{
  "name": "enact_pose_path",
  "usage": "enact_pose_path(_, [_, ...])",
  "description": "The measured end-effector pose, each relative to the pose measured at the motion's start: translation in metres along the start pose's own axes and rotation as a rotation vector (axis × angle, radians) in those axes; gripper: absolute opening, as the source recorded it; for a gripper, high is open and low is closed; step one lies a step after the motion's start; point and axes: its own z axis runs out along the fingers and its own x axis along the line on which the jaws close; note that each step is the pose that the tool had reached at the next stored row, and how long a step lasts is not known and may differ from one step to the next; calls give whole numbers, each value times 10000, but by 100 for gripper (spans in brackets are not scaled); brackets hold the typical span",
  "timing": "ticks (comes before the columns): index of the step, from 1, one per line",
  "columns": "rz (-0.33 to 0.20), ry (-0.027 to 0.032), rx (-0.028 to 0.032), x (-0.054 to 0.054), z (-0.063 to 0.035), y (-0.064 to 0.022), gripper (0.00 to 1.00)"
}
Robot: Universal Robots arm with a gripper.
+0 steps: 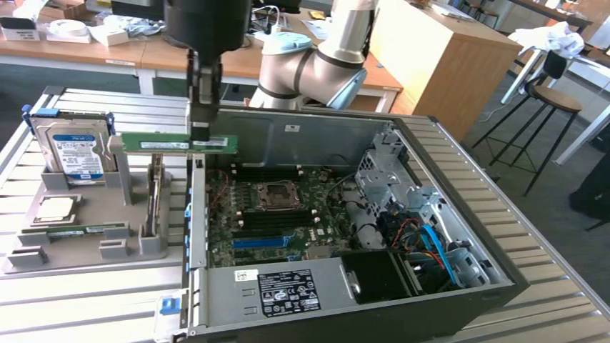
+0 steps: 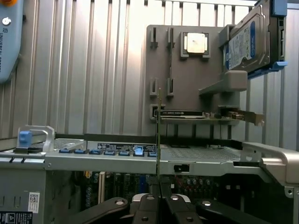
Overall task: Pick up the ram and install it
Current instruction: 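Pick up the ram and move it above insertion slot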
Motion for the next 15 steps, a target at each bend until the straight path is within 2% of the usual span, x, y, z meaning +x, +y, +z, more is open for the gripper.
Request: enact_pose_path(15, [-2, 1, -1, 11, -3, -407, 11])
